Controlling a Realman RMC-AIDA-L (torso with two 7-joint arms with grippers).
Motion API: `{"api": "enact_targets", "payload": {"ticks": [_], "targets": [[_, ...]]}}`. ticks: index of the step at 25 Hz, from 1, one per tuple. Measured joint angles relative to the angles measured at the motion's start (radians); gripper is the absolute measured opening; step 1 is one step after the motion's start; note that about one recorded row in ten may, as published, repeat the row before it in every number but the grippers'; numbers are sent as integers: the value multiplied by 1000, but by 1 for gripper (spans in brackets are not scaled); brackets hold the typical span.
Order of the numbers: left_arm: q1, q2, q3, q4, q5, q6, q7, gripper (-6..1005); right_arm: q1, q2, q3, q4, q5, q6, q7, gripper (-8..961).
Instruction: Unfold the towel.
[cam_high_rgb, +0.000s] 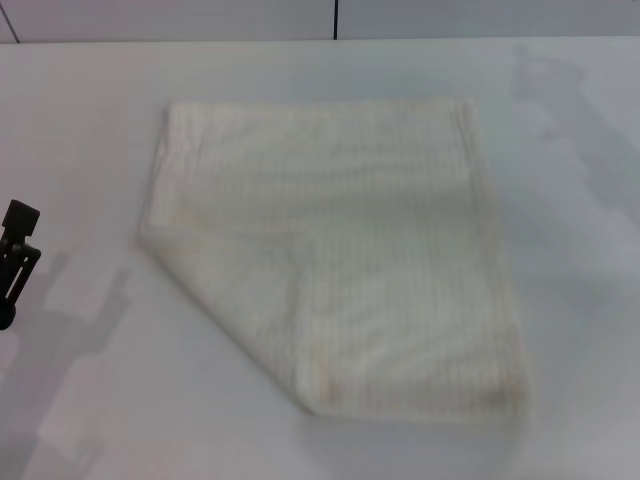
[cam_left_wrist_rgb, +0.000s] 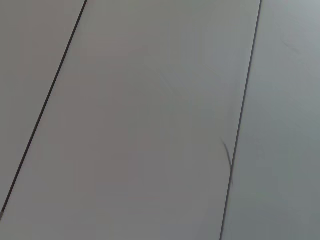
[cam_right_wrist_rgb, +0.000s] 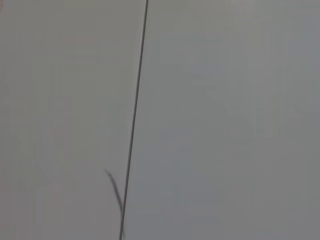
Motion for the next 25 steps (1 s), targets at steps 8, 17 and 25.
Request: {"api": "enact_targets", "payload": {"ticks": [8, 17, 25], "targets": [[-5, 0, -1, 0, -3, -3, 0, 815, 2, -1, 1, 0, 10, 2, 0, -1], [-7, 0, -3, 0, -3, -6, 0, 815, 9, -2, 1, 6, 24, 2, 0, -1], [-8, 1, -3, 0, -3, -7, 0, 814, 13, -2, 1, 6, 25, 2, 0, 0]]}}
